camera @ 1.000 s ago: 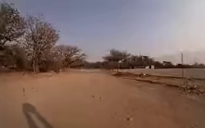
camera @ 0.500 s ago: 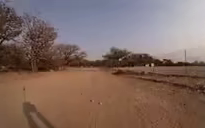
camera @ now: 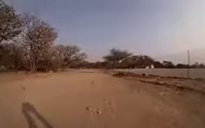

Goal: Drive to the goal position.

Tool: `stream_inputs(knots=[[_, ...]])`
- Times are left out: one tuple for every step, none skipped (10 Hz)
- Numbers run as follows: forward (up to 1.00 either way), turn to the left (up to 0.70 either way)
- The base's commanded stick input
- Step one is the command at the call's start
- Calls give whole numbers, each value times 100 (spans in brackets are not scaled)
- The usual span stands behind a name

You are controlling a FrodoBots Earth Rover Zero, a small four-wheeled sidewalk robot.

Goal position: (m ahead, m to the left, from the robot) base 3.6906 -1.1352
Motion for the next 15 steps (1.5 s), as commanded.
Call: stream_inputs(knots=[[70, 0], [70, 0], [70, 0], [70, 0], [70, 0], [70, 0], [70, 0], [70, 0], [70, -3], [70, -21], [70, -32], [70, -15], [70, 0], [70, 0], [70, 0]])
